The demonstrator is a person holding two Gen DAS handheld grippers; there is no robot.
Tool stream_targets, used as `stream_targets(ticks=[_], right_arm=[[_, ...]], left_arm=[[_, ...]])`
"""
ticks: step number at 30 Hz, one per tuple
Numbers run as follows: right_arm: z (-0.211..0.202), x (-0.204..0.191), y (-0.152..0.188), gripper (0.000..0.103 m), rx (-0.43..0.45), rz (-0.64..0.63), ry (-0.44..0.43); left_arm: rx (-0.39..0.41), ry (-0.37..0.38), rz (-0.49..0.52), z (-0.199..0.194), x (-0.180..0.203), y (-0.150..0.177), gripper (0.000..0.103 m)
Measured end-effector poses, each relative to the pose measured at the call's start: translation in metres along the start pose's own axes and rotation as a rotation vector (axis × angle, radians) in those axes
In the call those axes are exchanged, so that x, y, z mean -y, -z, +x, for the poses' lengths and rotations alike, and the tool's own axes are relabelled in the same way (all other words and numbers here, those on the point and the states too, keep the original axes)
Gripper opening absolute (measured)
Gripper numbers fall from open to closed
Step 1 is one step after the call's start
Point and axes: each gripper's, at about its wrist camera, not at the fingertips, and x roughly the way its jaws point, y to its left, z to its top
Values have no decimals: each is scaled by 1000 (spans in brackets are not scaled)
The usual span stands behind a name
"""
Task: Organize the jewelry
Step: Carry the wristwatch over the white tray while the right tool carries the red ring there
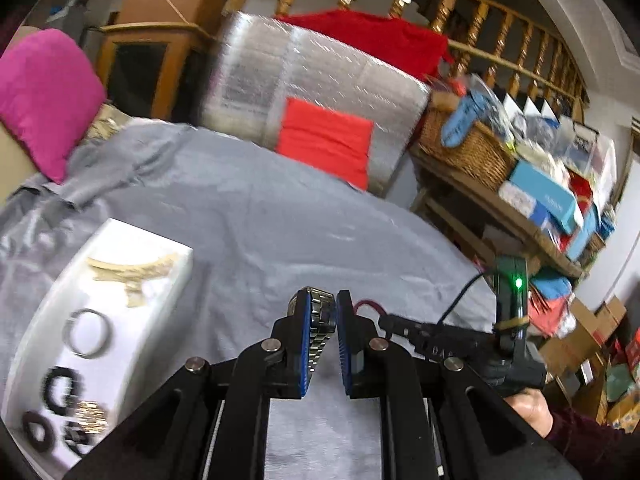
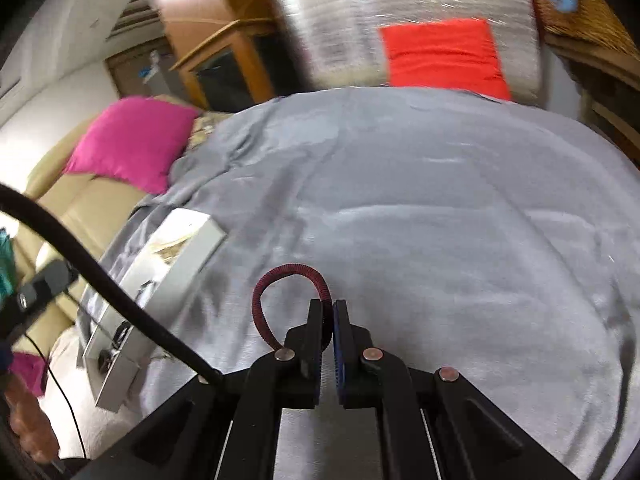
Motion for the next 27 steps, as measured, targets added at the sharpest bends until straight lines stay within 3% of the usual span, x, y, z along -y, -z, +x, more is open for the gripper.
stream_targets(ticks=[9,13,20,27], right_arm=[[41,-94,-23,6,-20,-144,-121],[57,-141,-27,6,-29,-216,-166],[94,-199,-27,6,-78,-305,-193],[128,-207,-30,6,-126,-306,-171]], left_arm=[[156,-154,-83,-72,-74,-15,13],[179,-216,-106,-87,-100,-14,13],[124,-249,-150,-80,-129,-1,13],[36,-246,-216,-61,-146,13,13]])
